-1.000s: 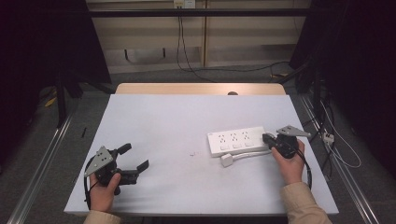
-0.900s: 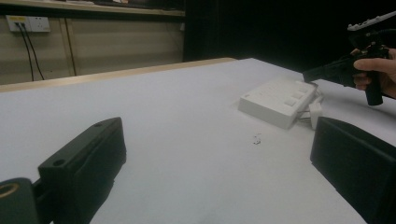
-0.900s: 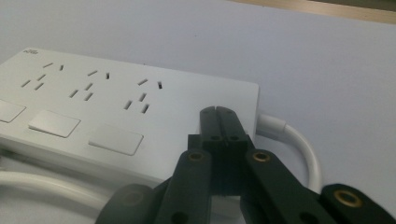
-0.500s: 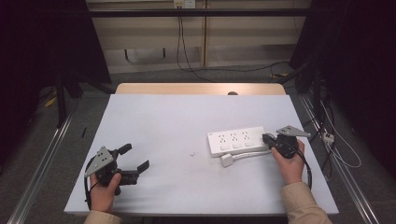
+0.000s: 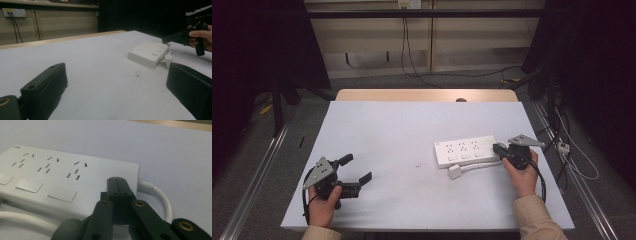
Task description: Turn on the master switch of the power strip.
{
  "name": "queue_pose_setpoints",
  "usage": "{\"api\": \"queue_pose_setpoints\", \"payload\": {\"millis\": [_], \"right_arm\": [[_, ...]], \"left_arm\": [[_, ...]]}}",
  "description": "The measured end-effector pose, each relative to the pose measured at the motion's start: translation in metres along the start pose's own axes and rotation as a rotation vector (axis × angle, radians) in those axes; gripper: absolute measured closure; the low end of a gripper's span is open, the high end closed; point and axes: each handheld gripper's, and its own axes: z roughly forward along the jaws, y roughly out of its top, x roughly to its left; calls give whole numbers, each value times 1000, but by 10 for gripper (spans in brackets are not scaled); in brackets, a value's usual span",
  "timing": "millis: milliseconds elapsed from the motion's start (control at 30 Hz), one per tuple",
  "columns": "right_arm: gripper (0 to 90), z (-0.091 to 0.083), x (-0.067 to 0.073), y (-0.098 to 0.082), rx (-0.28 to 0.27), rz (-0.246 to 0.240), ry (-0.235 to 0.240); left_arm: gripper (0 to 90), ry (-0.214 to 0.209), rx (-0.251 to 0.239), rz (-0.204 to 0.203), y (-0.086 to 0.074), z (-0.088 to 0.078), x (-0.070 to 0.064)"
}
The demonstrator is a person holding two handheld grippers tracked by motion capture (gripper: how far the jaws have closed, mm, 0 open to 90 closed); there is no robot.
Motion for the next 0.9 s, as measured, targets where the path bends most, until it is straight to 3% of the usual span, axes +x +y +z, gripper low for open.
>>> {"api": "queue_pose_setpoints", "payload": {"millis": [900], "right_arm": [[900, 0, 0, 0, 6, 9, 4]], "left_arm": [[31, 1, -4, 0, 1, 0, 0]]}}
